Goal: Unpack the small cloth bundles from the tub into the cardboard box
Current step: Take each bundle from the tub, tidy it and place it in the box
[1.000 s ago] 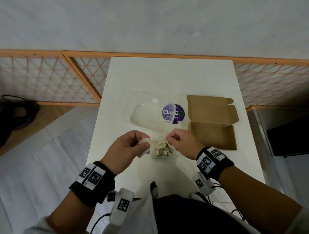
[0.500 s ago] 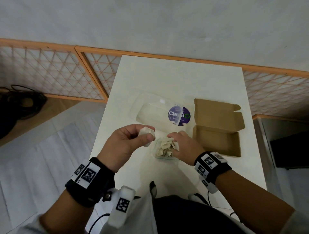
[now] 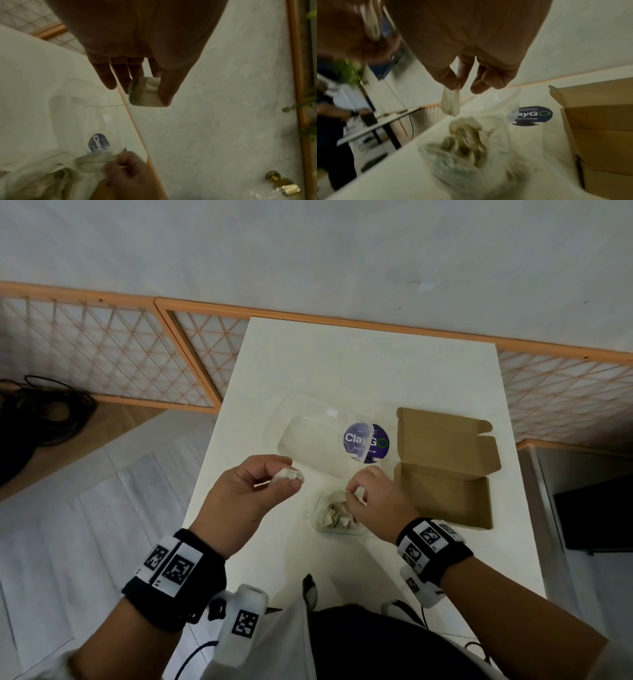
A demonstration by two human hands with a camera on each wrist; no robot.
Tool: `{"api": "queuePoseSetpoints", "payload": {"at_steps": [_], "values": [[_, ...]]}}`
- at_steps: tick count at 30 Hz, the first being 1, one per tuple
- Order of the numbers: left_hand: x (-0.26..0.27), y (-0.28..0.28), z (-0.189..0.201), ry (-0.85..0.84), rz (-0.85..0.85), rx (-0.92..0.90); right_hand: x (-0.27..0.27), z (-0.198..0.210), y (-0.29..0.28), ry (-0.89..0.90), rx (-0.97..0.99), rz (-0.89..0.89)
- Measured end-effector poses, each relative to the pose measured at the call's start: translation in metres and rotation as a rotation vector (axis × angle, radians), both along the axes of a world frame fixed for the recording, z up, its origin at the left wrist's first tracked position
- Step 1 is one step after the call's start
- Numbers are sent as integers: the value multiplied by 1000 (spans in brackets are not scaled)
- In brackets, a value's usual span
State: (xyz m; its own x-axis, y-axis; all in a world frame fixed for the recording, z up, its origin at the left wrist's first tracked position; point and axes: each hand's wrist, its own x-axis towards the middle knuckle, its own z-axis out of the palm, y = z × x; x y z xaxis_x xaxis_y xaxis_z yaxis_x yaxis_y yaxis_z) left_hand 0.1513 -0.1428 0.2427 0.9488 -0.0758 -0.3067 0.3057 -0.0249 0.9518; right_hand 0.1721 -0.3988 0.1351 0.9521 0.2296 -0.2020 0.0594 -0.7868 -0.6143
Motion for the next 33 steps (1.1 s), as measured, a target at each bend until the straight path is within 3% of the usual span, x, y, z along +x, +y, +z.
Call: {"api": "queuePoseSetpoints", "payload": {"at_steps": [6, 10, 13, 22, 27, 33], "values": [[0, -8, -7, -23, -120, 60, 0, 61, -9, 198, 475, -252], [6, -22, 1, 19, -150, -29, -6, 103, -18, 305, 666, -265], [11, -35, 17, -52, -223, -49, -8, 124, -25, 343, 781, -214], [20, -61, 60, -238, -514, 4, -15, 165, -32, 221, 723, -71], [22, -71, 59, -300, -484, 75, -18, 167, -34, 118, 645, 5], [19, -76, 38, -212, -376, -6, -24, 157, -36, 61, 653, 45]]}}
